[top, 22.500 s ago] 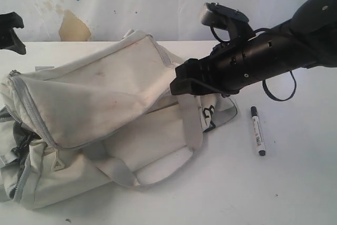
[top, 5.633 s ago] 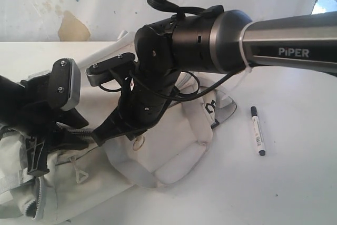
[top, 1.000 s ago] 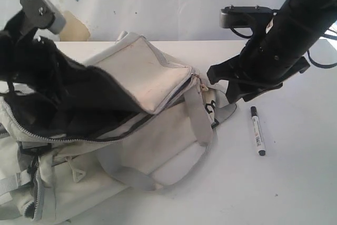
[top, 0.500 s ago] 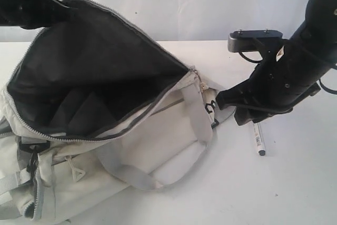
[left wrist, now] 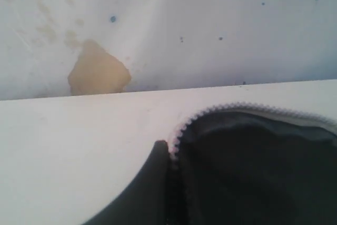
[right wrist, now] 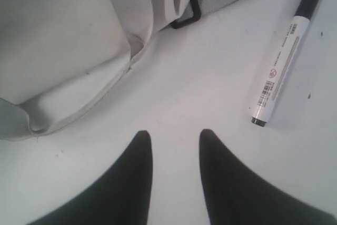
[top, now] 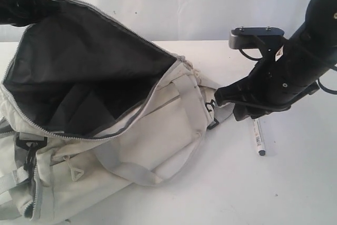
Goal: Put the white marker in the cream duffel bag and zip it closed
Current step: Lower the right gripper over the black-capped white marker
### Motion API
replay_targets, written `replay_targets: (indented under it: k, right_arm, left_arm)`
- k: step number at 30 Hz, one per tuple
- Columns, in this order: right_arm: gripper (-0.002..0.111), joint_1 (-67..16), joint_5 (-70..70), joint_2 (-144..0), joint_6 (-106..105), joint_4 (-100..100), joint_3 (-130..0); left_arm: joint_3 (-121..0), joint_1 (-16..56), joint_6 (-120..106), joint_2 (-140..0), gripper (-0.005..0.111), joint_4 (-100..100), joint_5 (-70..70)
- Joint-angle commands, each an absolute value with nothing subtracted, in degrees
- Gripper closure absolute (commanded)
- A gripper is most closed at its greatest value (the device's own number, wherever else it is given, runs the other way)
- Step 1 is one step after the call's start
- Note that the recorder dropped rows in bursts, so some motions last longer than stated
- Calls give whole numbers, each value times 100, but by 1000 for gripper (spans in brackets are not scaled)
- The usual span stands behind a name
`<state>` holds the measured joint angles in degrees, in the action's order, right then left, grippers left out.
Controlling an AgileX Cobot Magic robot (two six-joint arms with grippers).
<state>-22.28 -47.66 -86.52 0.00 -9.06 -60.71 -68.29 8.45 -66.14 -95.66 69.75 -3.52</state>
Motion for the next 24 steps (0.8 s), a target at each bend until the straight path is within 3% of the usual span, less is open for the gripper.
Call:
replay_targets:
  k: [1, 6, 13, 24]
  right_arm:
    - [79, -2225, -4629, -8619, 59, -856, -6043]
    - [75, -2225, -4466, -8642, 774, -458, -6043]
    - [48, -2225, -4201, -8681, 1230, 114, -6043]
    - [47, -1845, -3922, -9486, 1826, 479, -6054]
  left_arm:
    - [-6875, 816, -6474, -9671, 107, 7063, 169]
    - [-6875, 816, -6141, -9840, 107, 7063, 150]
    - [-6875, 816, -6148, -9862, 107, 7063, 214]
    - [-6875, 816, -6147, -9862, 107, 7063, 163]
